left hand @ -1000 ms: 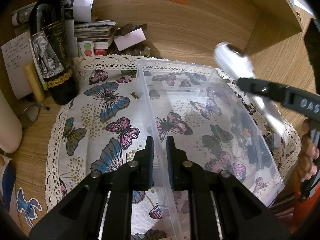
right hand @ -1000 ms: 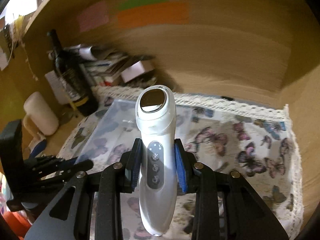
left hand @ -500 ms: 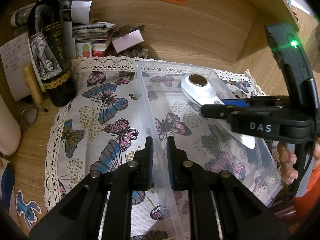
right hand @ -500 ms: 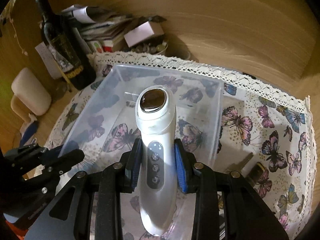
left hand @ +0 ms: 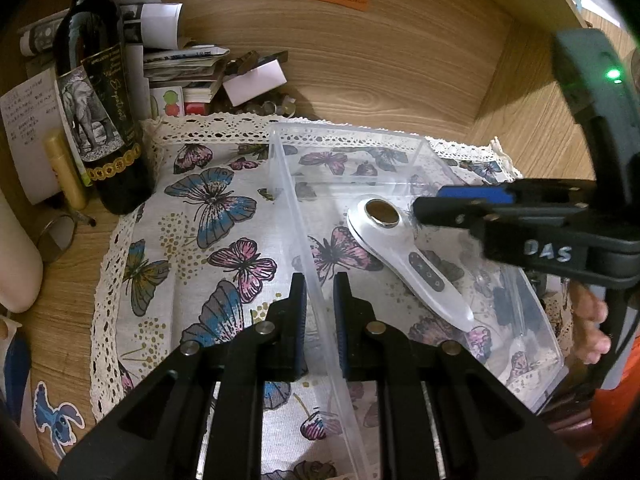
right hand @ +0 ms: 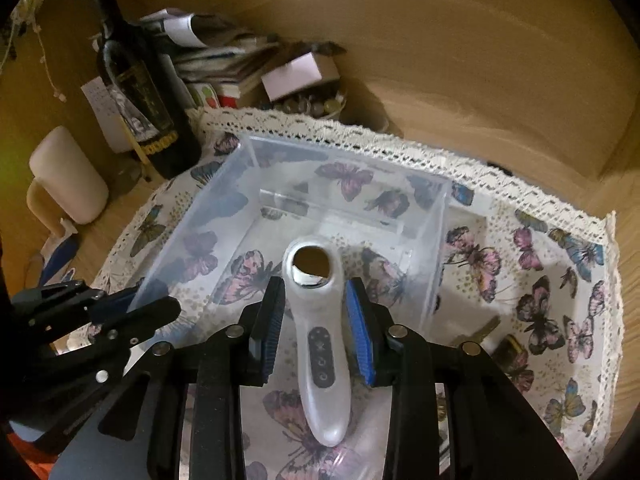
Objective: Organize rigid objects
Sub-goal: 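Carry the white device into the clear box and release it, then grasp the black-and-gold tube from the pile with the right gripper, then move the black tube into the clear box and open the right gripper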
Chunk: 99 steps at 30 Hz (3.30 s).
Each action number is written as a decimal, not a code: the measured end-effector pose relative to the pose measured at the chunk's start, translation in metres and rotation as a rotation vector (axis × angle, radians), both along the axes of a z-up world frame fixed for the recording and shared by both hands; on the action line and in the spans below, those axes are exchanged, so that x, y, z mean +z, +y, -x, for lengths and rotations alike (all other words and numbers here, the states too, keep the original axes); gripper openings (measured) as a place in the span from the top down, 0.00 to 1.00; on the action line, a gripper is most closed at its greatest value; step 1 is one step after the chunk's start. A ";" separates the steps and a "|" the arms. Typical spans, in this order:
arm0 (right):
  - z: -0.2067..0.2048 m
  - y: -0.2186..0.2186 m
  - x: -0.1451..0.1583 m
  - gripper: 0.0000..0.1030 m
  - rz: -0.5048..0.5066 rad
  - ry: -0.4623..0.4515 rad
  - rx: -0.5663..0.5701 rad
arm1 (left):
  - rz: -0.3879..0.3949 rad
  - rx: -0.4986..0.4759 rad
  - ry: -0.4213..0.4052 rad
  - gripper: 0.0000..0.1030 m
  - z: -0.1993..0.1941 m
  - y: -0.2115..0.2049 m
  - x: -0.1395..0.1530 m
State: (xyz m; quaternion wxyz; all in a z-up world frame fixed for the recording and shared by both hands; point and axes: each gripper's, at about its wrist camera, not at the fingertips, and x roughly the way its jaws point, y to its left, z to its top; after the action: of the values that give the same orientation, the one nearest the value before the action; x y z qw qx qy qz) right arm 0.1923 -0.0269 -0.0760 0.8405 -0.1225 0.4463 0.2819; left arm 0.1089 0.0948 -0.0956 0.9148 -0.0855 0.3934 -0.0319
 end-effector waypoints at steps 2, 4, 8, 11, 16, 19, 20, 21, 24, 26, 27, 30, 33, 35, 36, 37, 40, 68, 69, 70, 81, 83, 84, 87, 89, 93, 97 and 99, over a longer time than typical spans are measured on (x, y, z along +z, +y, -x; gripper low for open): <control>0.004 -0.005 0.007 0.72 -0.008 -0.028 -0.008 | 0.002 0.000 0.001 0.87 0.000 0.000 0.000; 0.007 -0.012 0.014 0.72 -0.023 -0.043 -0.019 | 0.001 0.000 0.002 0.87 0.000 0.000 0.000; 0.012 -0.034 0.030 0.71 -0.040 -0.093 -0.072 | -0.003 0.000 0.004 0.87 -0.001 0.001 0.000; 0.013 -0.052 0.039 0.66 -0.041 -0.126 -0.121 | -0.007 -0.001 0.005 0.87 -0.001 0.001 0.000; 0.010 -0.088 0.040 0.62 -0.017 -0.141 -0.217 | -0.009 -0.001 0.005 0.87 -0.001 0.001 -0.001; 0.000 -0.103 0.025 0.62 0.003 -0.100 -0.262 | -0.010 -0.002 0.006 0.87 -0.001 0.001 -0.001; -0.002 -0.108 0.019 0.62 0.009 -0.083 -0.274 | -0.011 -0.002 0.005 0.87 -0.001 0.001 -0.001; -0.006 -0.111 0.013 0.62 0.015 -0.064 -0.286 | -0.010 -0.002 0.006 0.87 -0.001 0.001 -0.001; -0.016 -0.118 -0.011 0.62 0.032 0.004 -0.308 | -0.011 -0.002 0.006 0.87 -0.001 0.001 -0.001; -0.022 -0.121 -0.027 0.62 0.044 0.052 -0.311 | -0.013 -0.004 0.007 0.87 -0.001 0.002 -0.001; -0.026 -0.122 -0.036 0.62 0.050 0.084 -0.311 | -0.014 -0.004 0.007 0.87 -0.001 0.002 -0.001; -0.035 -0.122 -0.055 0.62 0.051 0.164 -0.308 | -0.014 -0.004 0.007 0.87 -0.001 0.001 -0.001; -0.041 -0.125 -0.061 0.62 0.027 0.183 -0.313 | -0.015 -0.004 0.007 0.87 -0.001 0.001 -0.001; -0.041 -0.124 -0.061 0.63 0.031 0.178 -0.309 | -0.016 -0.003 0.007 0.87 -0.001 0.001 -0.001; -0.041 -0.124 -0.062 0.67 0.037 0.171 -0.310 | -0.016 -0.003 0.006 0.87 -0.001 0.001 -0.001; -0.041 -0.122 -0.062 0.69 0.052 0.156 -0.309 | -0.017 -0.003 0.006 0.87 -0.001 0.001 -0.001; -0.042 -0.118 -0.062 0.79 0.065 0.136 -0.310 | -0.018 -0.002 0.008 0.87 -0.001 0.002 -0.001; 0.016 -0.062 0.058 0.79 -0.082 -0.190 -0.086 | -0.027 -0.002 0.010 0.87 -0.001 0.000 -0.002; 0.017 -0.057 0.057 0.79 -0.079 -0.188 -0.074 | -0.027 -0.001 0.011 0.87 -0.001 0.000 -0.002; 0.018 -0.052 0.055 0.79 -0.075 -0.185 -0.059 | -0.026 -0.001 0.010 0.87 -0.001 0.000 -0.002; 0.012 -0.017 0.015 0.79 -0.001 -0.078 0.007 | -0.025 -0.002 0.010 0.87 -0.002 -0.002 -0.002; 0.009 -0.016 0.010 0.79 0.009 -0.059 0.009 | -0.025 -0.002 0.009 0.87 -0.002 -0.002 -0.002; 0.008 -0.015 0.008 0.79 0.014 -0.051 0.007 | -0.025 -0.003 0.009 0.86 -0.002 -0.002 -0.002; 0.005 -0.013 0.001 0.79 0.030 -0.028 0.008 | -0.024 -0.003 0.009 0.86 -0.002 -0.003 -0.002; 0.005 -0.012 -0.002 0.79 0.037 -0.015 0.012 | -0.025 -0.003 0.009 0.86 -0.002 -0.003 -0.002; 0.006 -0.012 -0.003 0.79 0.040 -0.007 0.013 | -0.024 -0.003 0.009 0.86 -0.002 -0.003 -0.002; 0.006 -0.014 -0.001 0.79 0.031 -0.012 0.009 | -0.025 -0.003 0.008 0.86 -0.002 -0.003 -0.002; 0.007 -0.017 0.003 0.79 0.021 -0.022 0.001 | -0.024 -0.003 0.009 0.86 -0.002 -0.003 -0.002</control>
State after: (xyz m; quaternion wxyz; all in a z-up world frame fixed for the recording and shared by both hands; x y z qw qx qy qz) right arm 0.1856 -0.0441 -0.0734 0.8439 -0.1345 0.4399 0.2761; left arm 0.1112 0.0920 -0.0980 0.9140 -0.0742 0.3979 -0.0281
